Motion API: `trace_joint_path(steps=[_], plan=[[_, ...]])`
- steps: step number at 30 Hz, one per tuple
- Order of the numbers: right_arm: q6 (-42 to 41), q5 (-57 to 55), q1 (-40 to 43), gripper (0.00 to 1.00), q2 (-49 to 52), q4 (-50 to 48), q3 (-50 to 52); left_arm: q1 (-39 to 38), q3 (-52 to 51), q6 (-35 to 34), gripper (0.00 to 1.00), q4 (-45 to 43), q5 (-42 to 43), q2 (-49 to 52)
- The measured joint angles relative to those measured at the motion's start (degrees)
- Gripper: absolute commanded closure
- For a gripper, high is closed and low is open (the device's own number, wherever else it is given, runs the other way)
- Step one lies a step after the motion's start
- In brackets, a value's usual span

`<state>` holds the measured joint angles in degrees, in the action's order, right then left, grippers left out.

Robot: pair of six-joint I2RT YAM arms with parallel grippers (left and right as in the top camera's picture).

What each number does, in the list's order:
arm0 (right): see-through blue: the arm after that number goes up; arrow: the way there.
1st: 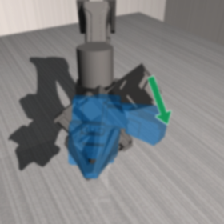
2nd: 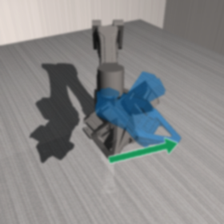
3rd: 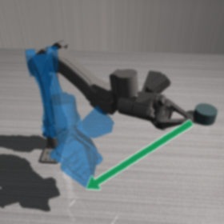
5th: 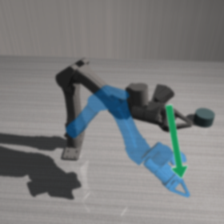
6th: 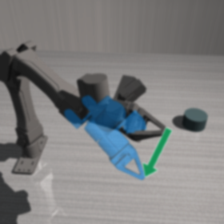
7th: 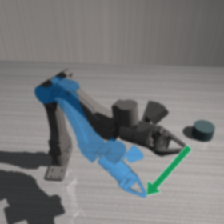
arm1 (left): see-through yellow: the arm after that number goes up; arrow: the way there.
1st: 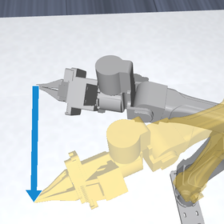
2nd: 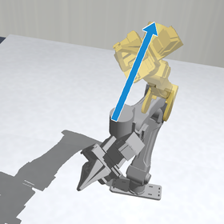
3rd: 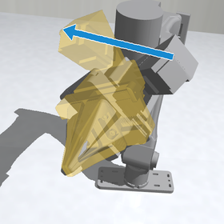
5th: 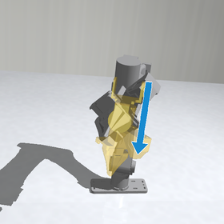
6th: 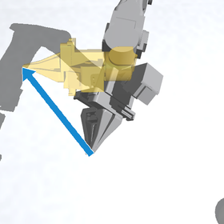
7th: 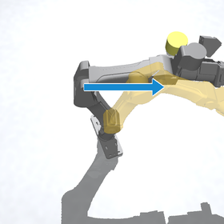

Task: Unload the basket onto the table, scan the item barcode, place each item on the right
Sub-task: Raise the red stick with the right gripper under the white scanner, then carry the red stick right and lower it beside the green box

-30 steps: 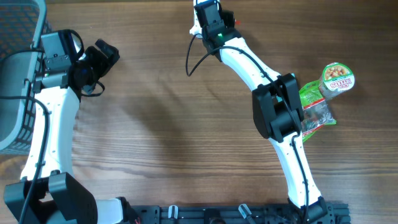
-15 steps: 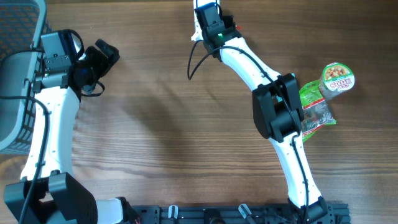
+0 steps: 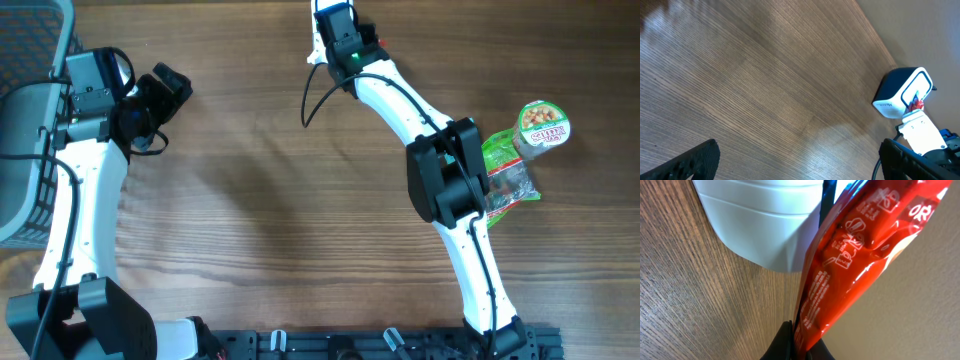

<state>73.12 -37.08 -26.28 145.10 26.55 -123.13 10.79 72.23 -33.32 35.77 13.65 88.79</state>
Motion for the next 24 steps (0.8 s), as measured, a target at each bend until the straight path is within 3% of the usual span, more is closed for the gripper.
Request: trace_joint_path(steps=[6, 11, 15, 24], plan=[[-4.02, 0.72, -0.02, 0.96, -0.35, -0.66, 0.00, 0.00, 0.00, 0.00, 0.00, 0.00, 0.00, 0.00], [-9.53, 4.17, -0.02, 0.96, -5.57, 6.84, 0.17, 0.00, 0.00, 0.00, 0.00, 0.00, -0.02, 0.00], [-17.88, 9.40, -0.02, 0.91, -16.33, 13.94, 0.33, 0.00, 0.02, 0.00, 0.00, 0.00, 0.00, 0.00], [-45.07, 22.69, 0.94, 0.96, -44.83, 41.90, -0.22, 0.00, 0.02, 0.00, 0.00, 0.00, 0.00, 0.00]])
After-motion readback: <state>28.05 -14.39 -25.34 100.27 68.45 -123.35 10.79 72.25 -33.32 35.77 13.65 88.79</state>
